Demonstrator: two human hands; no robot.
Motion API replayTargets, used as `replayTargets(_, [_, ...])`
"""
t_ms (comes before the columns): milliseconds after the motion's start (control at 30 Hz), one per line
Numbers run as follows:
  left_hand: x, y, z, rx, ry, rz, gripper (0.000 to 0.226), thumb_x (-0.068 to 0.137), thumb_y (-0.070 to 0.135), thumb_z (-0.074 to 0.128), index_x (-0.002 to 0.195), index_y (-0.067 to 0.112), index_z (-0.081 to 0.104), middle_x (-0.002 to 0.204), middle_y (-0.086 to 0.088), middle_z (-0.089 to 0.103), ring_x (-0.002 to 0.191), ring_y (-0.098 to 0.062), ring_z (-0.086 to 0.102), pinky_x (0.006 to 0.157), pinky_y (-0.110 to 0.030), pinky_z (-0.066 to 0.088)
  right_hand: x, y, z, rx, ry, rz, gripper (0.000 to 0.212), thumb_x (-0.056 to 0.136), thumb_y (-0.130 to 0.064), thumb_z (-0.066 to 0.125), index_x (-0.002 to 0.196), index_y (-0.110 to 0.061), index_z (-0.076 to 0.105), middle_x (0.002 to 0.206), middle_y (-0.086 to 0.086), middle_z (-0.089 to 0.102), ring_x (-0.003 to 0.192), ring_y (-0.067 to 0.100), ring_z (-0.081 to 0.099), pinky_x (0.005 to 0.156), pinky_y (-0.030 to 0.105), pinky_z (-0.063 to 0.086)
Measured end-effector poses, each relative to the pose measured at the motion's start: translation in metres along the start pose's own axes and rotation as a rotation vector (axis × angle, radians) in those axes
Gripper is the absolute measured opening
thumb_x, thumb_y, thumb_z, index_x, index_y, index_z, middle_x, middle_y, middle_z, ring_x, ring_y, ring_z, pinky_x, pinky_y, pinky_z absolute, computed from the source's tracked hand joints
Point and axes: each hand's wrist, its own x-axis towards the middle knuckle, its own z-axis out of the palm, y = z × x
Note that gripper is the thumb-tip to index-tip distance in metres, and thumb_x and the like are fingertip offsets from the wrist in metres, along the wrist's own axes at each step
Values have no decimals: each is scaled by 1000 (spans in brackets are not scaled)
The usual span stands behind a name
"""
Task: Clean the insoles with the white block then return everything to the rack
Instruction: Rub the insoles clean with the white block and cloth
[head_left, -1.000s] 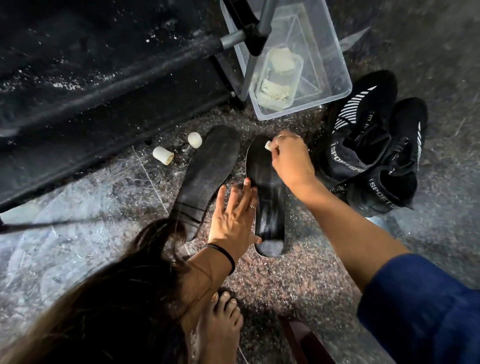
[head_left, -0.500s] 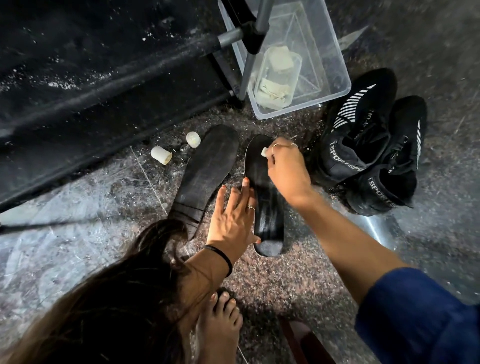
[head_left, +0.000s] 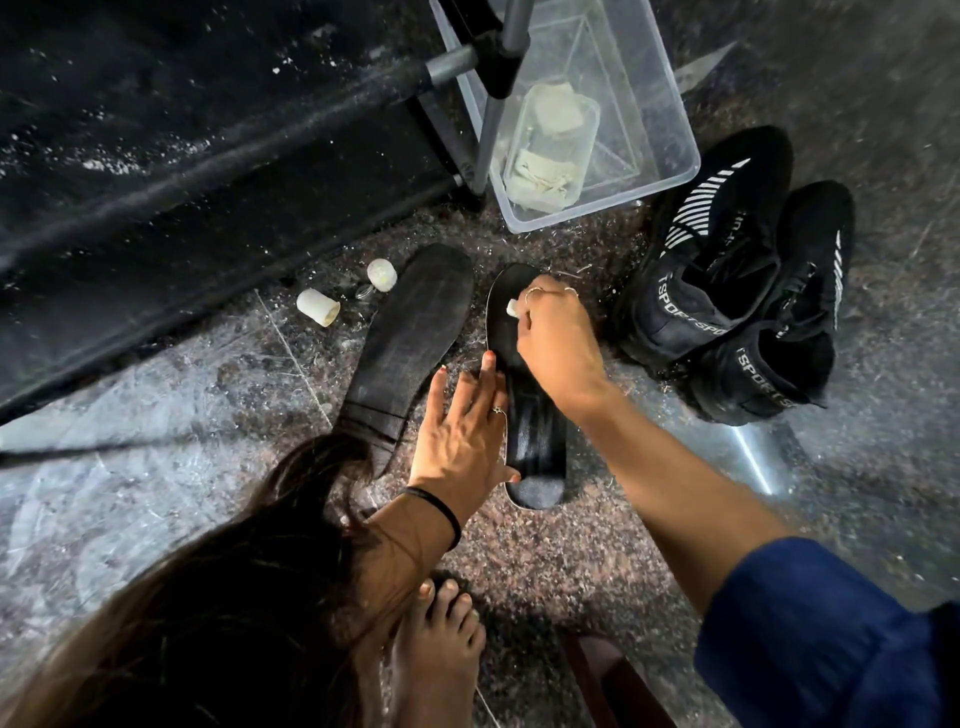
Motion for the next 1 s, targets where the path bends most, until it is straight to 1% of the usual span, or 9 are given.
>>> replayTargets(200, [0, 1, 0, 14, -1, -8, 99, 88, 64, 40, 148, 6, -13, 155, -13, -21, 145, -28, -6, 110, -49, -16, -6, 1, -2, -57, -210, -314, 20, 84, 8, 50, 87, -4, 65, 99, 8, 57, 91, 28, 52, 79, 43, 50])
replayTargets(267, [0, 1, 0, 11, 1, -8, 100, 88, 64, 40, 148, 6, -14, 154, -14, -24, 145, -29, -7, 109, -49, -18, 9, 3, -5, -66, -186, -286, 19, 83, 7, 51, 90, -3, 65, 101, 10, 58, 90, 29, 55, 80, 41, 51])
replayTargets(400, [1, -1, 2, 13, -2, -6, 103, 87, 66, 41, 146, 6, -19, 153, -13, -27, 145, -29, -8, 108, -49, -19, 34, -1, -5, 29, -5, -46, 13, 84, 2, 54, 91, 0, 65, 100, 15, 63, 87, 32, 64, 81, 38, 53])
replayTargets(467, [1, -1, 1, 8, 7, -8, 103, 86, 66, 42, 147, 6, -16, 154, -13, -25, 145, -29, -6, 109, -49, -18, 32, -6, -5, 34, 32, -24, 13, 86, 0, 55, 89, 0, 68, 103, 14, 63, 87, 31, 64, 80, 36, 52])
replayTargets(567, [1, -1, 1, 23, 23, -2, 99, 87, 66, 42, 149, 8, -9, 156, -12, -21, 145, -29, -4, 111, -50, -16, 8, -5, -7, -10, -71, -117, 15, 86, 1, 53, 86, -3, 67, 103, 12, 62, 86, 32, 62, 77, 36, 50])
replayTargets(700, [1, 0, 2, 46, 2, -9, 98, 87, 66, 41, 150, 9, -7, 156, -11, -19, 145, -30, -5, 109, -51, -18, -42, 14, -4, 13, -147, -217, 18, 87, 4, 51, 77, -2, 63, 88, 10, 58, 72, 33, 58, 65, 47, 49])
replayTargets(833, [1, 1, 2, 28, 3, -14, 100, 87, 65, 43, 149, 7, -10, 157, -11, -18, 145, -30, -4, 109, -50, -18, -75, 29, 2, 38, -260, -206, 21, 91, 3, 46, 100, -3, 65, 104, 3, 57, 86, 28, 61, 74, 43, 52])
replayTargets(900, [1, 1, 2, 14, 2, -19, 101, 86, 65, 44, 149, 7, -11, 157, -11, -18, 145, -30, -4, 111, -50, -15, -75, 30, 2, 26, -266, -226, 24, 90, 3, 46, 103, -3, 64, 108, 3, 56, 89, 27, 60, 75, 41, 53])
replayTargets(1000, [1, 2, 2, 2, 3, -18, 104, 85, 64, 46, 148, 6, -11, 156, -12, -20, 145, -29, -2, 112, -49, -13, -56, 30, 3, 31, -168, -174, 20, 90, 4, 45, 87, -3, 64, 97, 2, 57, 81, 24, 58, 69, 41, 52])
